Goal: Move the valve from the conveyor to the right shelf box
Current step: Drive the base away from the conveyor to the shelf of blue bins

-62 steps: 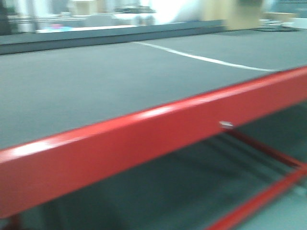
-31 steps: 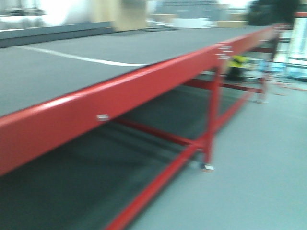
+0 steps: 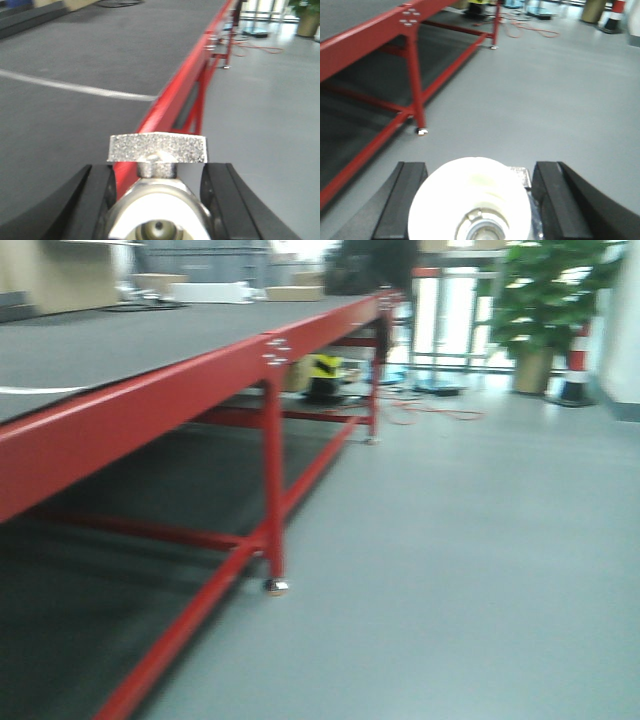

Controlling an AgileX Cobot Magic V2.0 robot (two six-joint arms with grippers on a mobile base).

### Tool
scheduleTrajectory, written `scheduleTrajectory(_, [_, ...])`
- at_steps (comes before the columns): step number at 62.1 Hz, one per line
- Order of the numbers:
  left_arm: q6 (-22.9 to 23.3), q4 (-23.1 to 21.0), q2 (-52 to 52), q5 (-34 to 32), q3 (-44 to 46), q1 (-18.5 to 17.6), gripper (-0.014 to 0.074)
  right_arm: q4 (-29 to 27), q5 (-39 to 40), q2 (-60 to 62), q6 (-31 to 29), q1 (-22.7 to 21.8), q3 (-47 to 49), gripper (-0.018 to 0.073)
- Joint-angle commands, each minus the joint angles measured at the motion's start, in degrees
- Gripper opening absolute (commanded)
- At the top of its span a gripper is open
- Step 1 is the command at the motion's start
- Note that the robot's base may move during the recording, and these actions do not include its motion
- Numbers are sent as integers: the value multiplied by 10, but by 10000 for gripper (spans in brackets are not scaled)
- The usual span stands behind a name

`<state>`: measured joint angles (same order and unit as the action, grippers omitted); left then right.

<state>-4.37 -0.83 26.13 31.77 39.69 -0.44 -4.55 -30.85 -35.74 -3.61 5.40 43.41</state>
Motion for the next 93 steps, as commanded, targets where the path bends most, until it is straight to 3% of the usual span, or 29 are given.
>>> scheduleTrajectory(1, [2, -5, -3, -33, 3, -2, -111, 4, 47, 4, -3, -1, 5, -162])
scheduleTrajectory(93, [2, -5, -3, -42, 3, -2, -111, 4, 47, 4, -3, -1, 5, -162])
